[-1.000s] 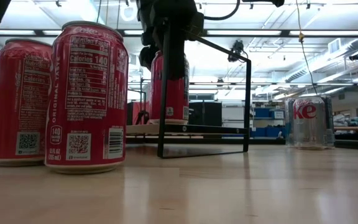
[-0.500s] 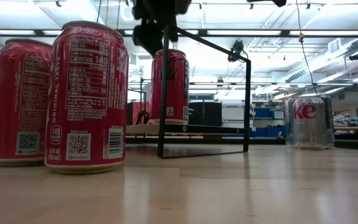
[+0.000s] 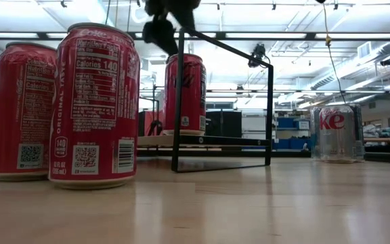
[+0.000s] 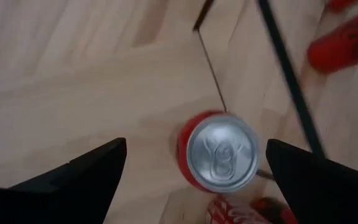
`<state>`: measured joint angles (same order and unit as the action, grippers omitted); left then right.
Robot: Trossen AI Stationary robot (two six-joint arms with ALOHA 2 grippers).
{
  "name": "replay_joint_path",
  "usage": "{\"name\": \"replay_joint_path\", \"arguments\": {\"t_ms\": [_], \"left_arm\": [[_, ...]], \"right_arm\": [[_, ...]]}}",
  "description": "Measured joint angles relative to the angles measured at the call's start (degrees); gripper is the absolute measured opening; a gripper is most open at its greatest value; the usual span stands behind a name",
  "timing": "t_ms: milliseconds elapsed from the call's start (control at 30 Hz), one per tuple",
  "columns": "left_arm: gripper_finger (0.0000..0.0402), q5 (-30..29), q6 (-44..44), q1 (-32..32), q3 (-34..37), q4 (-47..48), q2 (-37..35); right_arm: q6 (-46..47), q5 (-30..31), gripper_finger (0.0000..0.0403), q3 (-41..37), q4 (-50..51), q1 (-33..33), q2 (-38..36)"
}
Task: Place canned beverage on shelf
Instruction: Put the red and black soda can on the shelf aligned with the other red and black soda can
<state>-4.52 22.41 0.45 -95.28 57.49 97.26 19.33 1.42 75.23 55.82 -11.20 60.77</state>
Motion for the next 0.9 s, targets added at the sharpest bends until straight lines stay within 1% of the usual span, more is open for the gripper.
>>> {"name": "replay_joint_path", "arguments": {"t_ms": [100, 167, 267, 333, 467, 633, 733, 900], "left_arm": [[0.0398, -0.8, 0.0, 1.1, -2.2, -0.3, 0.1], [0.0398, -1.3, 1.0, 1.9, -3.2, -2.4, 0.1], [0.0398, -1.9, 4.5, 3.1, -4.4, -4.7, 0.1], [0.0396, -2.3, 5.1, 2.8, -6.1, -5.4, 0.1], [0.0383, -6.2, 1.6, -0.9, -8.3, -4.3, -0.2], [0.0368, -7.2, -3.8, -5.4, -8.4, 0.8, -3.6], [0.0364, -8.1, -4.2, -7.6, -8.4, 4.9, -5.4], [0.0364, -12.2, -4.2, -10.8, -8.4, 9.4, -8.6]], "right_arm": [[-0.3, -0.6, 0.0347, 0.0, 2.4, -1.6, 0.4], [-1.3, -0.8, 0.0347, -0.3, 3.3, -2.9, 0.8], [-3.2, -2.8, 0.0348, -1.3, 4.2, -5.2, 2.5], [-3.7, -4.2, 0.0350, -1.4, 4.1, -7.1, 3.8], [-0.6, -4.0, 0.0353, -1.4, 4.8, -11.5, 7.5], [5.8, -1.9, 0.0353, -1.4, 4.8, -15.9, 12.7], [8.7, -1.8, 0.0353, -1.4, 4.4, -17.3, 16.3], [13.4, -3.3, 0.0353, -1.4, 3.0, -18.9, 22.0]]}}
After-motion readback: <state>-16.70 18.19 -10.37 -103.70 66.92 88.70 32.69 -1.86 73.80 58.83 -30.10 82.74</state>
